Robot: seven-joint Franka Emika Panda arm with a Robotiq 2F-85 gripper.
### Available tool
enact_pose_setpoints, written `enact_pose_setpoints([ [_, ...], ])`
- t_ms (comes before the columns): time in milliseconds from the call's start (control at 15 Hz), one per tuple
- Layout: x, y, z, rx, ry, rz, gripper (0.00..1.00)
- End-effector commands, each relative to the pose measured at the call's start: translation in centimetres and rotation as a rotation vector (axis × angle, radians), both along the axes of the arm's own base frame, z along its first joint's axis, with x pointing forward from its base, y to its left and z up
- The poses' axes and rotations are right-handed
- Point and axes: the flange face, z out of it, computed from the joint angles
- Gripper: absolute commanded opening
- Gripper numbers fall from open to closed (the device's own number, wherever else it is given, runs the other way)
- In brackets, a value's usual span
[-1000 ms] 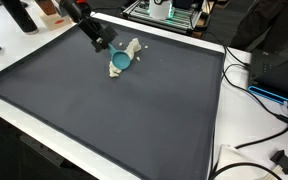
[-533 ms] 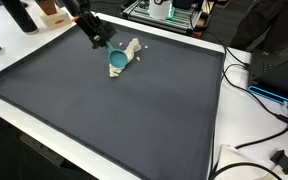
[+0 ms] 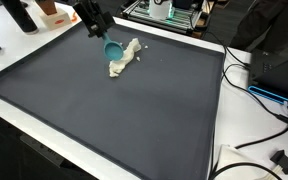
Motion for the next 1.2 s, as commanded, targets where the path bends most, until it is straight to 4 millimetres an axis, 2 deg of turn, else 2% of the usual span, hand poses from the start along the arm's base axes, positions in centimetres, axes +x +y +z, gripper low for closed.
enact_pose_setpoints([
  [0,-1.6,1.1,2.7,-0.098,0.006,-0.009,0.25],
  [600,-3.1,4.0,8.9,-0.388,0.013,0.097,0.25],
  [1133,-4.6,6.1,13.3,-0.574,-0.027,0.353,0.25],
])
